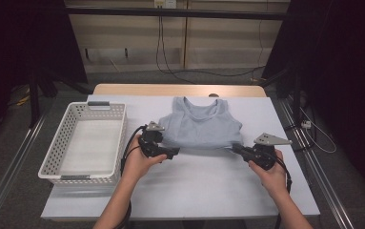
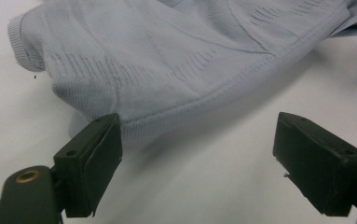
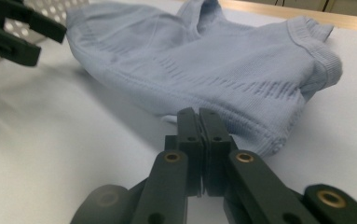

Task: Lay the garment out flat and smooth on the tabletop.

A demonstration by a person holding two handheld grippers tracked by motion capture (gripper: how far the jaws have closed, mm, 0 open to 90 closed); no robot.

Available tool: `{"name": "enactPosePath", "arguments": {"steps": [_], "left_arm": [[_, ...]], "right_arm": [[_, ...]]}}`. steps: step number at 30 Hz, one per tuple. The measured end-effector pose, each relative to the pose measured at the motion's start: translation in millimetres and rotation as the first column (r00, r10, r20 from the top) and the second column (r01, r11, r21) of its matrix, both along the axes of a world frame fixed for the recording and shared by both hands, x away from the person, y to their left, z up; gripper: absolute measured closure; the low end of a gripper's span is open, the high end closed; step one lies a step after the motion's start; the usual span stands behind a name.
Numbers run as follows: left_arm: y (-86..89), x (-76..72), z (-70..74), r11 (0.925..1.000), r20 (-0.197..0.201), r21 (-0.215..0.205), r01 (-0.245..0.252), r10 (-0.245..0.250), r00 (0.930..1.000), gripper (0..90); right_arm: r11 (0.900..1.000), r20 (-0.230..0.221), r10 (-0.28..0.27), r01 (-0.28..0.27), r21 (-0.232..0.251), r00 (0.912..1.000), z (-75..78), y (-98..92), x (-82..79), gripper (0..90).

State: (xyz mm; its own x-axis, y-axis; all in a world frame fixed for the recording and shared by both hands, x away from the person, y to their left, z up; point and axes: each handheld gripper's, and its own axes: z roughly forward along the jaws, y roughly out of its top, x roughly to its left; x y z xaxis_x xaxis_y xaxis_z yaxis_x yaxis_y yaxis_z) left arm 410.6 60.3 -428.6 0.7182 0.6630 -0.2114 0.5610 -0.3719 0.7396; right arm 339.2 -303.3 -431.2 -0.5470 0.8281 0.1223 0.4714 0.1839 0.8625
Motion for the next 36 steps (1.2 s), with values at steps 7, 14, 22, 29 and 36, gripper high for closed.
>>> {"name": "enactPosePath", "arguments": {"steps": [7,14,22,29,36], "left_arm": [[0.6,0.3,0.0,1.0000,-0.005,0.001,0.000,0.000,1.0000,15.7],[3.2,1.0,0.6,1.0000,-0.004,0.010,0.002,-0.002,1.0000,16.3],[3.5,0.9,0.5,0.9999,-0.007,0.009,-0.004,0.004,1.0000,16.7],[4.0,1.3,-2.6,0.9996,-0.016,0.021,-0.016,0.017,0.9997,18.4],[3.2,1.6,-7.9,0.9987,-0.026,0.046,-0.024,0.026,0.9993,22.1]], "right_arm": [[1.000,0.008,0.009,-0.009,0.026,0.9999,4.0,-4.3,-5.5,88.6],[0.999,0.023,0.025,-0.026,0.033,0.9994,9.5,-9.0,-12.1,88.6],[0.998,0.044,0.003,-0.006,0.057,0.9990,14.7,-16.6,-15.2,88.6],[0.999,0.029,-0.002,0.001,0.048,0.9996,10.5,-18.4,-14.7,88.5],[0.999,0.020,-0.002,0.001,0.042,0.9998,8.2,-18.1,-15.1,88.4]]}}
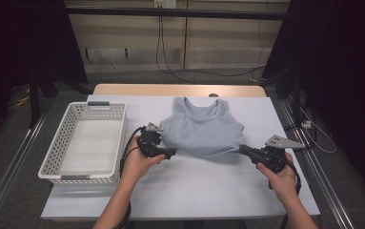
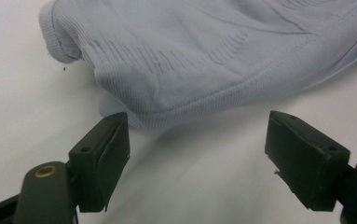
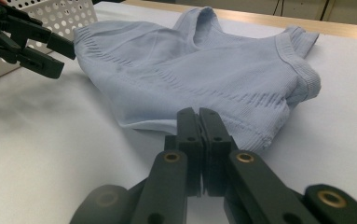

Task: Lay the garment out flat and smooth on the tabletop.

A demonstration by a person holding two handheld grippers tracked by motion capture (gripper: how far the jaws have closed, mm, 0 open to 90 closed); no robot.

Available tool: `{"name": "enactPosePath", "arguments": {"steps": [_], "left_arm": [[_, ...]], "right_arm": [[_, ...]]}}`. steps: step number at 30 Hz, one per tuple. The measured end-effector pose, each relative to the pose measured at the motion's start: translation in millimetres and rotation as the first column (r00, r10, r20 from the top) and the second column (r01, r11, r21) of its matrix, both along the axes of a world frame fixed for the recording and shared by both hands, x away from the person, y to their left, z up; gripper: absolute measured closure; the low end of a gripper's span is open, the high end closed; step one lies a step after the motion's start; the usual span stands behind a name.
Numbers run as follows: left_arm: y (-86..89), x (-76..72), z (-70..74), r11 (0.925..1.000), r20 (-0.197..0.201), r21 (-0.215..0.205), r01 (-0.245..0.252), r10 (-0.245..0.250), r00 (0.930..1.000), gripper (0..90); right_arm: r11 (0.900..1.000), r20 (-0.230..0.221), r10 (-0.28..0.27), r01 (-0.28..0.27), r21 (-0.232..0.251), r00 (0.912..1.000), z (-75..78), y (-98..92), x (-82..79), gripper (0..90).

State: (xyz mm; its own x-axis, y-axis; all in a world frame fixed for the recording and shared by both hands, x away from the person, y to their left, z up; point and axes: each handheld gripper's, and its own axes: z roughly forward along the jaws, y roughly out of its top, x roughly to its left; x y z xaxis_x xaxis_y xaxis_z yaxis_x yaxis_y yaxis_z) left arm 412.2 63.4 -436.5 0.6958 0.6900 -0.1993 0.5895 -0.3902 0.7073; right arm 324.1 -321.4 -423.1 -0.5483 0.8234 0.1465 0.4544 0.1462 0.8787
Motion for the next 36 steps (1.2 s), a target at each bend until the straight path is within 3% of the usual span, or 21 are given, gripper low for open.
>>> {"name": "enactPosePath", "arguments": {"steps": [6,13,17,25,36], "left_arm": [[-1.3,3.5,-7.2,0.9996,-0.011,0.026,-0.014,0.015,0.9998,26.0],[-4.0,11.6,-12.9,0.9984,0.013,-0.028,-0.048,0.049,0.9987,35.3],[-5.4,14.5,-9.8,0.9982,0.022,-0.051,-0.033,0.034,0.9992,42.2],[-6.7,13.4,-3.4,0.9962,-0.028,-0.086,-0.016,0.014,0.9995,64.3],[-6.2,10.5,3.5,0.9957,-0.081,-0.092,-0.006,-0.002,0.9967,83.4]], "right_arm": [[1.000,-0.002,0.004,-0.004,-0.012,1.0000,-2.4,0.7,-0.6,88.4],[1.000,-0.003,0.001,-0.001,-0.021,1.0000,-5.3,1.3,-2.4,88.3],[1.000,-0.007,-0.007,0.007,-0.026,1.0000,-7.0,1.4,-3.9,88.3],[1.000,-0.009,-0.017,0.016,-0.022,0.9998,-7.7,-1.6,-5.5,88.3],[0.998,-0.006,-0.008,0.008,-0.065,1.0000,-9.0,1.9,-4.9,88.3]]}}
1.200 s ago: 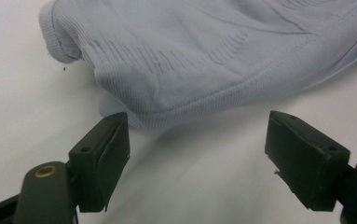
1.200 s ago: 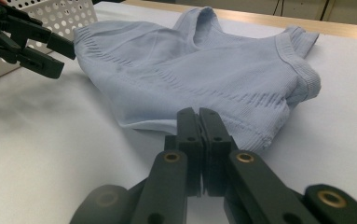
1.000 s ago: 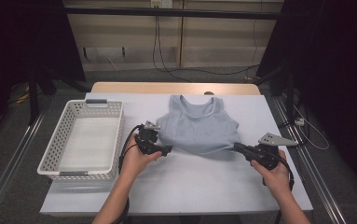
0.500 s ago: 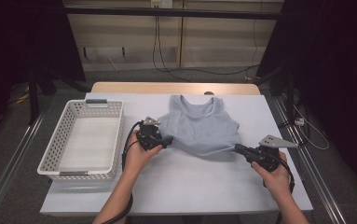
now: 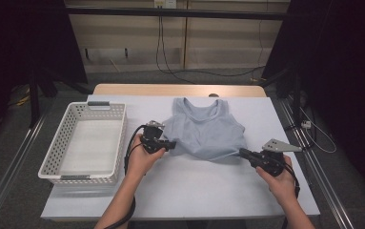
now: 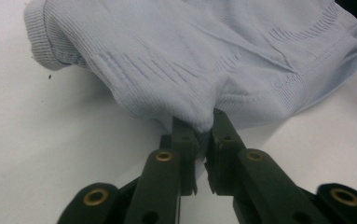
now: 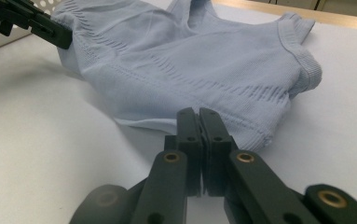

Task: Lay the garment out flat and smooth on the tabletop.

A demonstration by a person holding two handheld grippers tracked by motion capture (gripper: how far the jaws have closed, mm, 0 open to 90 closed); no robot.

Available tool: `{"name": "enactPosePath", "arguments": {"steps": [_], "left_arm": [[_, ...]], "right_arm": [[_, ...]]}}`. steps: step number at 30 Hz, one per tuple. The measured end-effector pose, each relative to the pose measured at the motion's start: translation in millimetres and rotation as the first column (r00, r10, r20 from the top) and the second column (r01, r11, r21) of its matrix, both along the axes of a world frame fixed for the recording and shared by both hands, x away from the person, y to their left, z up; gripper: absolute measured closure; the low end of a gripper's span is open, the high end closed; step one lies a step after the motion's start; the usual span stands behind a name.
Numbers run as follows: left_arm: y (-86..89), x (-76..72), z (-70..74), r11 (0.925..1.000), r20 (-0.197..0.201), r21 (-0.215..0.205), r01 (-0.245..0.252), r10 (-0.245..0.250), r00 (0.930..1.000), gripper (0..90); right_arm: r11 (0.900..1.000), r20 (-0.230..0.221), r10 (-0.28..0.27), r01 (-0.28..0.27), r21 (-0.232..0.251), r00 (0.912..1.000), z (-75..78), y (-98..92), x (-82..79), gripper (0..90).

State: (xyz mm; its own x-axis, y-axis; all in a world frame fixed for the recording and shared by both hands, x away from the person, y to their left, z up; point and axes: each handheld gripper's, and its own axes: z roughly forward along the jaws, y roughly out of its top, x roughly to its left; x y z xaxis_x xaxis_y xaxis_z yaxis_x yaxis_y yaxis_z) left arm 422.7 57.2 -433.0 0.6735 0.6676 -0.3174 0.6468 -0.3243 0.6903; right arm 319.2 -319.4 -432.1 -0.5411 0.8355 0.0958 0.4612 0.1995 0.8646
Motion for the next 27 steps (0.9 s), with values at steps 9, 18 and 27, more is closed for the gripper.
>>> {"name": "enactPosePath", "arguments": {"steps": [9,18,27], "left_arm": [[10.5,-2.4,28.1,0.9964,0.026,-0.084,-0.004,0.006,0.9996,85.4],[8.4,-1.8,26.0,0.9974,-0.013,-0.071,-0.009,0.008,0.9999,85.7],[3.4,3.5,11.6,0.9978,-0.005,-0.054,-0.038,0.038,0.9993,85.5]], "right_arm": [[1.000,0.055,-0.027,0.026,0.012,0.9981,13.1,-9.1,-3.8,88.4],[1.000,0.039,-0.018,0.019,-0.011,0.9991,7.8,-8.1,-4.2,88.3],[0.994,-0.014,-0.009,0.007,-0.109,0.9999,-13.0,1.1,8.3,88.3]]}}
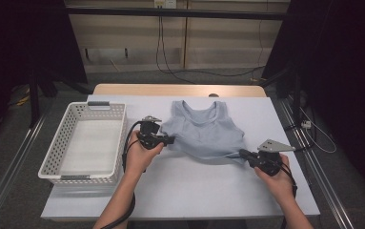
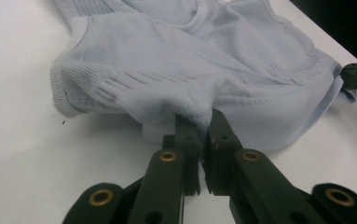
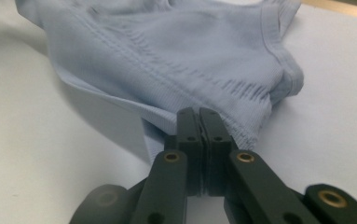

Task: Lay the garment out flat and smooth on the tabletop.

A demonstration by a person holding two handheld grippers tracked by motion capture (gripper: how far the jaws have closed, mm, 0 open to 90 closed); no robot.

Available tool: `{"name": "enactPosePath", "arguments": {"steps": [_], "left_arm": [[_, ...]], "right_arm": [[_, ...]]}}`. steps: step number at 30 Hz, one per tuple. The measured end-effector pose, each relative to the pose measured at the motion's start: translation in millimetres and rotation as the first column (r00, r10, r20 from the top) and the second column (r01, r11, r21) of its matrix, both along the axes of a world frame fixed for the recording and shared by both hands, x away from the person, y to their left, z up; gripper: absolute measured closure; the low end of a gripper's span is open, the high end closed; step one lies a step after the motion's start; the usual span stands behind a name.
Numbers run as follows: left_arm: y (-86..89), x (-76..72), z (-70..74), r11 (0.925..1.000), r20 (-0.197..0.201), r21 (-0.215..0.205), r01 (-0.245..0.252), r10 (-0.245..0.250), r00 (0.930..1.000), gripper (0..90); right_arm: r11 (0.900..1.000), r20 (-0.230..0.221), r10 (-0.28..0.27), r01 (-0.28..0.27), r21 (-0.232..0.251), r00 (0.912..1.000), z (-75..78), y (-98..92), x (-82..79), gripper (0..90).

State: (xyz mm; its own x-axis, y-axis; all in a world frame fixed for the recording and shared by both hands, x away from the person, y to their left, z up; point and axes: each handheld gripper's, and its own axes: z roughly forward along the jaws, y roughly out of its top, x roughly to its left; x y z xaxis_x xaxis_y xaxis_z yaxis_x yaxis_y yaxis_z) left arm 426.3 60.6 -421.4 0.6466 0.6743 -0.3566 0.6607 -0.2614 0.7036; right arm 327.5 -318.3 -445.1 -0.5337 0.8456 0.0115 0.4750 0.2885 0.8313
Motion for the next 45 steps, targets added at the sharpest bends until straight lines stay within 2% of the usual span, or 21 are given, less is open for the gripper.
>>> {"name": "enactPosePath", "arguments": {"steps": [3,5,8,11,13,16,22,24,26,30,31,33,35,37,39,41,43,45], "left_arm": [[-2.6,1.6,-4.3,0.9999,-0.004,0.011,-0.002,0.002,1.0000,85.5],[-3.6,1.6,-5.8,0.9997,-0.008,0.023,-0.003,0.003,1.0000,85.4],[-3.5,0.8,-6.1,0.9998,-0.017,0.019,0.002,-0.001,0.9999,85.5],[-3.2,-0.2,-6.4,0.9998,-0.022,0.021,0.005,-0.004,0.9997,85.5],[-2.6,-0.9,-6.8,0.9997,-0.022,0.025,0.003,-0.002,0.9997,85.4],[-1.5,-2.1,-6.9,0.9997,-0.027,0.025,0.006,-0.005,0.9996,85.4],[-0.6,-4.1,-7.2,0.9996,-0.031,0.028,0.010,-0.009,0.9995,85.4],[-0.8,-4.5,-7.2,0.9995,-0.034,0.029,0.011,-0.010,0.9994,85.5],[-0.5,-4.4,-6.9,0.9995,-0.033,0.030,0.014,-0.013,0.9994,85.4],[-0.8,-3.3,-6.8,0.9996,-0.035,0.024,0.012,-0.011,0.9993,85.4],[-1.0,-3.3,-6.7,0.9996,-0.035,0.024,0.012,-0.011,0.9993,85.4],[-1.5,-3.5,-6.4,0.9996,-0.032,0.025,0.013,-0.012,0.9994,85.5],[-1.5,-3.3,-6.3,0.9995,-0.033,0.024,0.018,-0.017,0.9993,85.5],[-1.2,-3.2,-5.9,0.9996,-0.033,0.019,0.021,-0.020,0.9992,85.4],[-1.6,-3.4,-5.5,0.9996,-0.031,0.012,0.024,-0.023,0.9992,84.9],[-1.6,-3.4,-4.7,0.9997,-0.026,0.006,0.023,-0.023,0.9994,84.3],[-0.9,-3.6,-3.3,0.9996,-0.026,-0.004,0.027,-0.027,0.9993,83.3],[-0.6,-4.1,-1.8,0.9997,-0.019,-0.008,0.023,-0.023,0.9996,80.2]], "right_arm": [[1.000,-0.013,-0.007,0.007,-0.029,0.9999,-5.1,1.9,3.4,88.3],[0.999,-0.017,0.004,-0.004,-0.033,0.9998,-6.4,2.8,4.0,87.8],[1.000,-0.010,0.027,-0.027,-0.016,0.9996,-4.9,4.2,1.6,84.6],[0.999,-0.002,0.043,-0.043,0.024,0.9991,-1.0,7.7,-1.2,76.1],[0.998,0.015,0.055,-0.056,0.029,0.9984,1.4,12.6,-2.1,68.2],[0.996,0.041,0.080,-0.082,0.038,0.9959,4.6,22.0,-1.1,62.3],[0.992,0.055,0.118,-0.120,0.041,0.9915,6.5,40.9,9.6,61.6],[0.989,0.069,0.150,-0.151,0.002,0.9863,7.8,48.3,13.5,61.7],[0.986,0.063,0.167,-0.169,0.015,0.9839,8.3,55.8,16.9,59.9],[0.980,0.048,0.200,-0.200,-0.014,0.9786,5.5,73.4,23.8,58.2],[0.980,0.050,0.199,-0.198,-0.023,0.9788,4.1,76.8,25.7,58.8],[0.981,0.028,0.192,-0.192,-0.010,0.9809,-0.1,81.3,30.3,62.7],[0.981,0.018,0.191,-0.190,-0.036,0.9815,-4.3,84.6,34.1,66.9],[0.982,0.017,0.184,-0.183,-0.049,0.9827,-6.0,85.8,36.4,77.7],[0.980,0.005,0.188,-0.188,-0.061,0.9821,-5.1,86.4,38.0,83.5],[0.984,0.011,0.170,-0.169,-0.049,0.9854,-0.9,85.3,39.8,84.4],[0.990,0.024,0.141,-0.141,-0.012,0.9897,4.6,81.7,43.1,84.8],[0.992,0.017,0.129,-0.129,0.013,0.9916,9.1,77.8,48.2,84.8]]}}
